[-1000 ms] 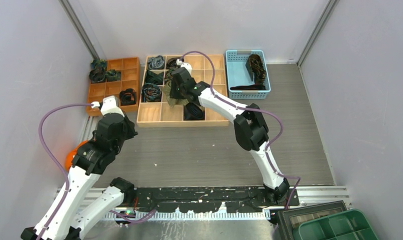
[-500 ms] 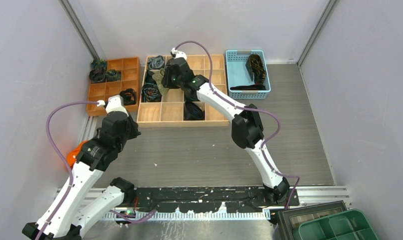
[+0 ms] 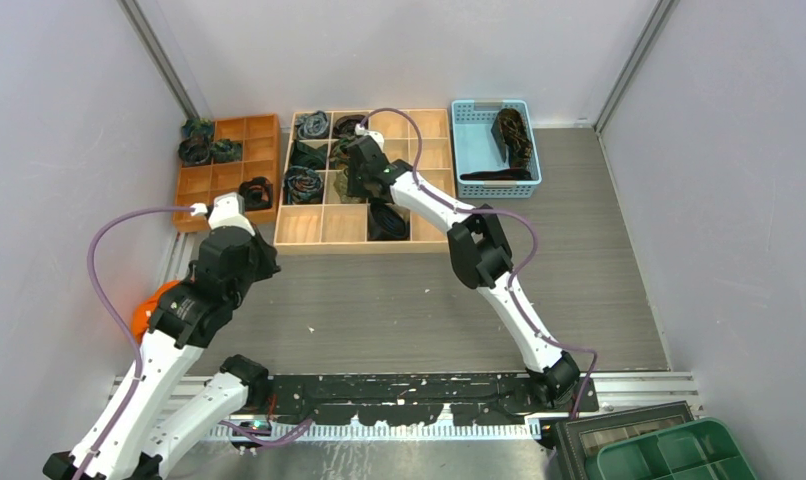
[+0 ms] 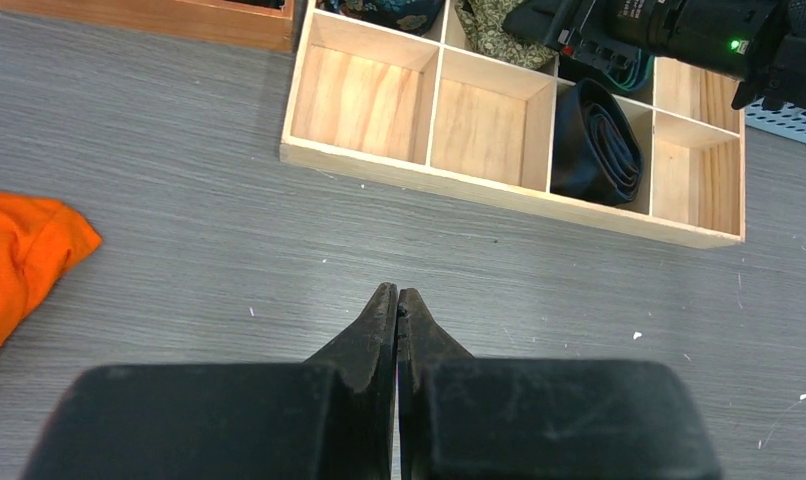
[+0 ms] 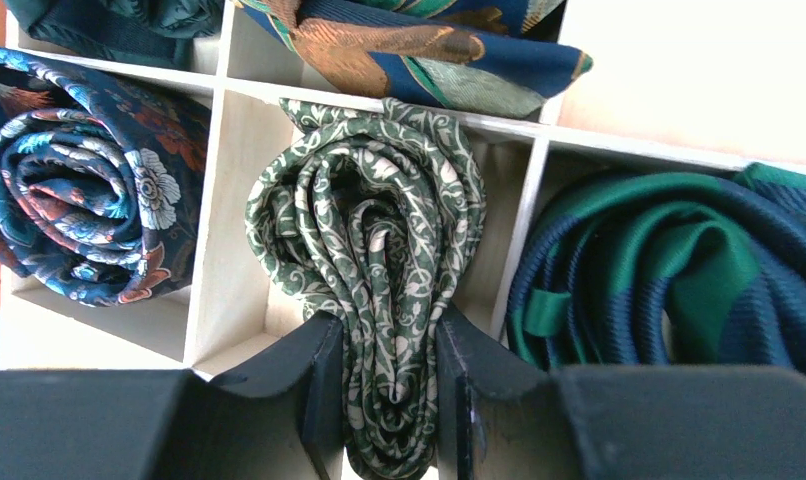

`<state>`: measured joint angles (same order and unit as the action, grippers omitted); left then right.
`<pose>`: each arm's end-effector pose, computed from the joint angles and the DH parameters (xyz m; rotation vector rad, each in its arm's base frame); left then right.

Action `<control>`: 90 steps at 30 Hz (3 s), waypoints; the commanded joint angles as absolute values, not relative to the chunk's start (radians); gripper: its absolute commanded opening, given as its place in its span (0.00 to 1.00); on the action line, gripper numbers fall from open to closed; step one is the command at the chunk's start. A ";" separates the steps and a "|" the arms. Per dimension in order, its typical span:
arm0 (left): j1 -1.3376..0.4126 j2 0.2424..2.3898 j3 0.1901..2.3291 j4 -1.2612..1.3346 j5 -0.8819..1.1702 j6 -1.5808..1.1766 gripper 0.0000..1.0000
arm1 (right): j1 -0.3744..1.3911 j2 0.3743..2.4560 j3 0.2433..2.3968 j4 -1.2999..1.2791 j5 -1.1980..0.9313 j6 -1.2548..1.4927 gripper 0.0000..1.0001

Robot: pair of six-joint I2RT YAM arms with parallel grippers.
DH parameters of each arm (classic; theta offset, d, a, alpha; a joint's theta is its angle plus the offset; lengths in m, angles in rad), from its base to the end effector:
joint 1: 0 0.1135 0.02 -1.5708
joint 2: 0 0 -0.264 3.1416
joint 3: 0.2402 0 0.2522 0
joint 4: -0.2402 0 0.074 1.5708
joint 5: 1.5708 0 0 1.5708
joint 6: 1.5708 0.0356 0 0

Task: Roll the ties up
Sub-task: Place the tie in the storage box, then reset both arms

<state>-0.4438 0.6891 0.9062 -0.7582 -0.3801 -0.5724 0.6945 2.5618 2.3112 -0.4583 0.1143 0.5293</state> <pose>0.1270 -0.0457 0.3376 -0.3569 2.0461 -0.2213 0.4452 0.3656 0.1843 -0.1309 2.3231 0.5054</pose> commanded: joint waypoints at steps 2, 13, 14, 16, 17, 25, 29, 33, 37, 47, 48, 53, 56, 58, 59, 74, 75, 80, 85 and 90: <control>-0.440 0.688 0.900 -0.704 -0.365 -0.584 0.00 | 0.698 2.564 2.375 -0.650 0.207 0.481 0.01; -0.440 0.714 0.866 -0.669 -0.327 -0.593 0.00 | 0.748 2.680 2.565 -0.949 0.296 0.258 0.01; -0.440 0.715 0.863 -0.667 -0.325 -0.592 0.00 | 0.754 2.681 2.561 -0.962 0.299 0.239 0.01; -0.440 0.719 0.859 -0.663 -0.322 -0.593 0.00 | 0.770 2.678 2.542 -0.976 0.331 0.205 0.09; -0.440 0.722 0.858 -0.662 -0.320 -0.593 0.00 | 0.780 2.671 2.526 -0.974 0.353 0.192 0.18; -0.440 0.727 0.853 -0.667 -0.324 -0.599 0.00 | 0.796 2.635 2.467 -0.916 0.366 0.192 0.51; -0.440 0.729 0.854 -0.678 -0.333 -0.599 0.00 | 0.796 2.593 2.449 -0.879 0.321 0.198 0.62; -0.440 0.731 0.857 -0.685 -0.329 -0.604 0.00 | 0.796 2.526 2.416 -0.822 0.292 0.208 0.69; -0.440 0.738 0.863 -0.689 -0.324 -0.614 0.00 | 0.796 2.448 2.392 -0.771 0.312 0.210 0.75; -0.440 0.741 0.873 -0.707 -0.320 -0.636 0.00 | 0.792 2.262 2.309 -0.694 0.371 0.202 1.00; -0.440 0.742 0.871 -0.708 -0.321 -0.635 0.00 | 0.792 2.230 2.277 -0.665 0.388 0.208 1.00; -0.440 0.765 0.866 -0.692 -0.297 -0.643 0.00 | 0.787 2.083 2.157 -0.650 0.500 0.282 1.00; -0.440 0.782 0.859 -0.681 -0.284 -0.653 0.00 | 0.785 2.010 2.049 -0.670 0.587 0.325 1.00; -0.440 0.792 0.854 -0.675 -0.283 -0.656 0.00 | 0.785 1.965 1.971 -0.677 0.655 0.334 1.00; -0.440 0.796 0.850 -0.672 -0.282 -0.658 0.00 | 0.785 1.937 1.933 -0.683 0.703 0.338 1.00; -0.440 0.831 0.821 -0.640 -0.230 -0.708 0.00 | 0.785 1.786 1.601 -0.686 0.800 0.451 1.00; -0.440 0.829 0.821 -0.640 -0.231 -0.709 0.00 | 0.785 1.784 1.598 -0.684 0.799 0.451 1.00; -0.440 0.819 0.821 -0.648 -0.236 -0.709 0.00 | 0.785 1.778 1.580 -0.680 0.790 0.459 1.00; -0.440 0.815 0.821 -0.652 -0.238 -0.709 0.00 | 0.785 1.776 1.572 -0.678 0.784 0.462 1.00; -0.440 0.815 0.820 -0.652 -0.239 -0.709 0.00 | 0.785 1.775 1.571 -0.677 0.778 0.453 1.00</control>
